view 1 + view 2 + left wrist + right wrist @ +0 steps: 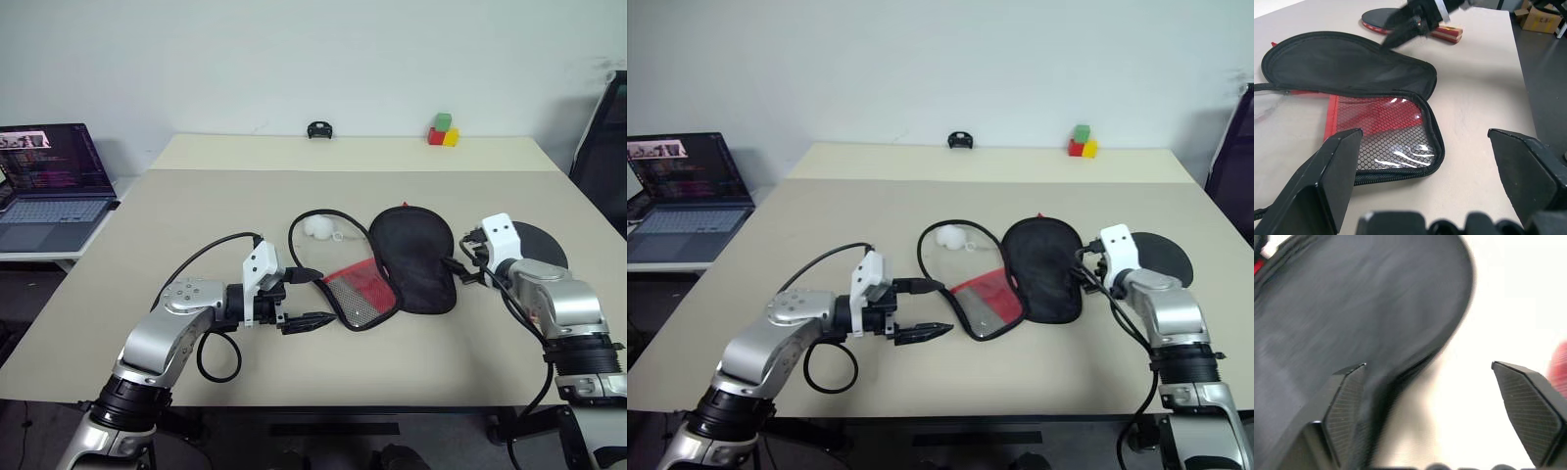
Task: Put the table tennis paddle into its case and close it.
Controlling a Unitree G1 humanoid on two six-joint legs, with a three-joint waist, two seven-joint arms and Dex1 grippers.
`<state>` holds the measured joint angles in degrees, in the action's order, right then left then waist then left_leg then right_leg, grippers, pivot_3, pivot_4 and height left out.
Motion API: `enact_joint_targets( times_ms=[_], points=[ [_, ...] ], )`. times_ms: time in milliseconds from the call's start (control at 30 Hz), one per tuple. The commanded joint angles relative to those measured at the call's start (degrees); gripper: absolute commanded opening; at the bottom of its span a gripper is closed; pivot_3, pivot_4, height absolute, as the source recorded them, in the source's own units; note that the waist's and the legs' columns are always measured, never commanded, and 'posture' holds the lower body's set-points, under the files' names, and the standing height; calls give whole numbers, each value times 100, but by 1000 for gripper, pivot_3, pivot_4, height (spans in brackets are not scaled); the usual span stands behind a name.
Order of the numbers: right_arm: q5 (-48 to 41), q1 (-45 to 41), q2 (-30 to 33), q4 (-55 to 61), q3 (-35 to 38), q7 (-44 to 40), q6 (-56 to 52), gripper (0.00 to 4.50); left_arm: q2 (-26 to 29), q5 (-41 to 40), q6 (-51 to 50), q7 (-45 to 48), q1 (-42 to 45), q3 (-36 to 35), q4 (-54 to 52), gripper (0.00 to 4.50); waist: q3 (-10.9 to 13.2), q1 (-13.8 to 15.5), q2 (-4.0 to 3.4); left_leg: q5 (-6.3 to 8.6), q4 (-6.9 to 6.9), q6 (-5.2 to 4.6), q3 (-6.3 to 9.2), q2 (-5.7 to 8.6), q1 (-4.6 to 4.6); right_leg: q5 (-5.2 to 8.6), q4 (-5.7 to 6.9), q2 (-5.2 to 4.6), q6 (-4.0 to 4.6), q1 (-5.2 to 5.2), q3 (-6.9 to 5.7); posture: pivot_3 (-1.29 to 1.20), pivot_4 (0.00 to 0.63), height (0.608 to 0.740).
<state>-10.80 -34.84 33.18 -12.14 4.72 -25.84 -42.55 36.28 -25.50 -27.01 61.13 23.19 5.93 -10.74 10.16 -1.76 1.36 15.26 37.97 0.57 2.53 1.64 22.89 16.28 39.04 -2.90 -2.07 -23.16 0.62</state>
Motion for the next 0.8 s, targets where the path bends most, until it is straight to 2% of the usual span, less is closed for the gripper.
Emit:
enact_joint_targets(
  times_ms=[33, 167, 433, 600, 800],
  points=[
    [-173, -37, 62, 394, 419, 17, 172, 4310, 17, -13, 94, 53, 92, -52, -68, 4500, 0, -2, 0, 0, 0, 0, 0, 0, 0, 0, 1, 0, 0, 0, 0, 0, 150, 740],
    [-308, 137, 144, 722, 837, 148, -29, 4310, -4, -3, 101, 72, 113, -42, -59, 4500, 0, 4, 0, 0, 0, 0, 0, -1, 0, 0, 1, 0, 0, 0, 1, 0, 150, 740],
    [-173, 910, 290, 1045, 1734, 980, -536, 4310, -48, 21, 148, 202, 276, 69, 41, 4500, 0, 31, -1, 0, 0, 0, -2, 0, 2, 0, 1, -1, 0, 1, 2, 0, 150, 740],
    [-142, 1158, 255, 1024, 1902, 1258, -712, 4310, -113, 73, 235, 335, 454, 162, 228, 4500, -1, -9, -2, 0, 0, -1, -13, -1, -4, 0, 5, 1, 0, 1, 12, 0, 150, 740],
    [-230, 1168, 282, 715, 1800, 1185, -974, 4310, -183, 122, 319, 499, 674, 249, 419, 4500, -2, -6, -3, 0, 0, -1, -18, -4, -7, 0, 7, 6, 0, 1, 17, 0, 150, 740]
  ],
)
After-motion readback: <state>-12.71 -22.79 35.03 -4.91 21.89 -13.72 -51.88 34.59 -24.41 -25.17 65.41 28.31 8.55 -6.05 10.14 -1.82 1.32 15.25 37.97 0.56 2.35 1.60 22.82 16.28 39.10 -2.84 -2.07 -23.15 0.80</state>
